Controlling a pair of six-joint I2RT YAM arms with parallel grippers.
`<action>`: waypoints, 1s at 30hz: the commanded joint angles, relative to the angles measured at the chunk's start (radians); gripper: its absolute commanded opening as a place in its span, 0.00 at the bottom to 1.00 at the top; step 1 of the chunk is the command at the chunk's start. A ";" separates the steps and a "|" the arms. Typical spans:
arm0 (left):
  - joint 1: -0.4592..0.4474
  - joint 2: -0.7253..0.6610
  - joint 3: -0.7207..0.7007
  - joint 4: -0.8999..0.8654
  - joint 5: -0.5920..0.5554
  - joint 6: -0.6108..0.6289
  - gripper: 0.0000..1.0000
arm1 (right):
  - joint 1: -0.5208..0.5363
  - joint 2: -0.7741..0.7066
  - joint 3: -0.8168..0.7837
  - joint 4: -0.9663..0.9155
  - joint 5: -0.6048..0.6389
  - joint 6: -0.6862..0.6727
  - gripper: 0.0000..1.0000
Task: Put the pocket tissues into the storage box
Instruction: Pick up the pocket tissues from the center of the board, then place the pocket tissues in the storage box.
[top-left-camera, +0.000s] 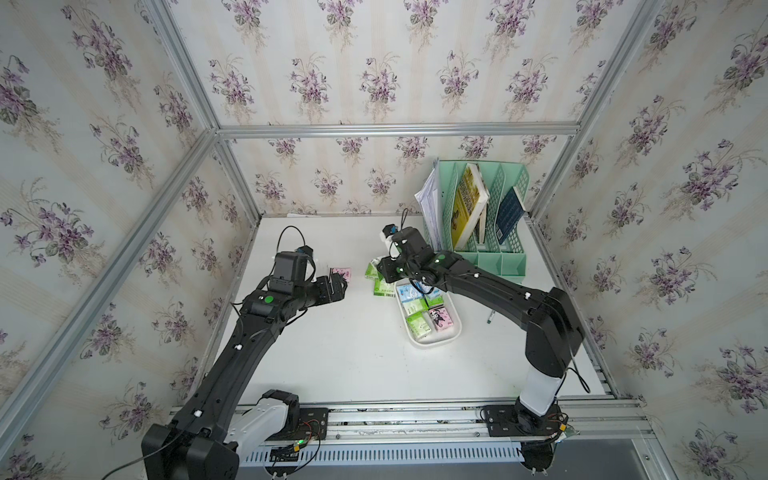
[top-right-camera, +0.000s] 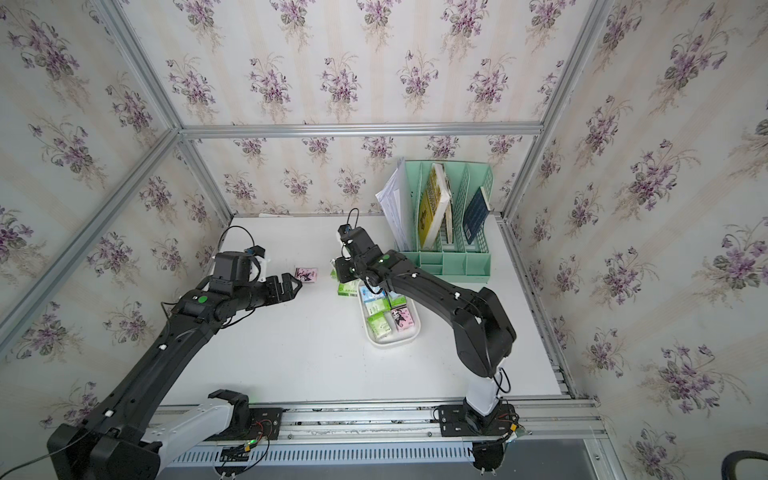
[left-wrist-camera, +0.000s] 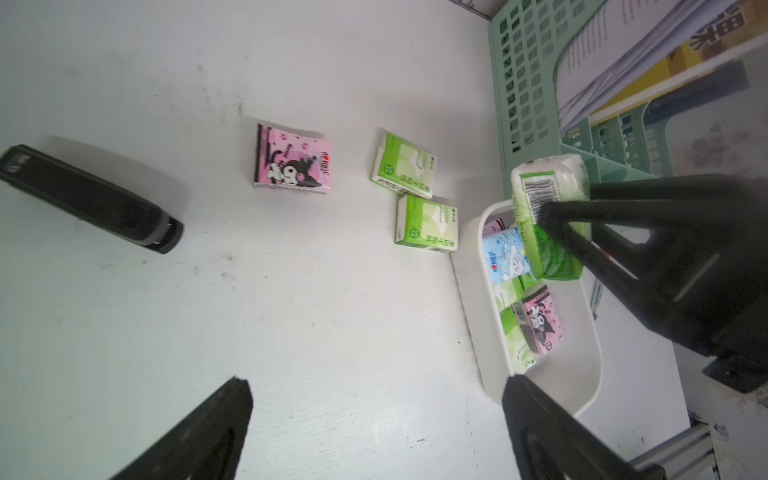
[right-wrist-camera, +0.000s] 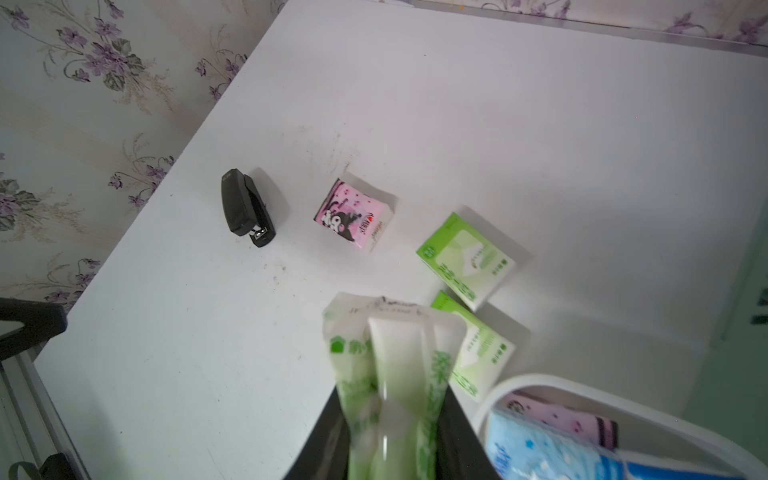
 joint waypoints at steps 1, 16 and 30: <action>-0.070 0.044 0.029 0.085 -0.037 -0.017 0.99 | -0.058 -0.109 -0.117 0.011 -0.014 -0.006 0.25; -0.187 0.155 0.086 0.139 -0.070 -0.004 0.99 | -0.201 -0.327 -0.504 -0.061 -0.017 -0.058 0.25; -0.188 0.146 0.099 0.101 -0.109 0.018 0.99 | -0.202 -0.256 -0.532 -0.018 -0.001 -0.060 0.27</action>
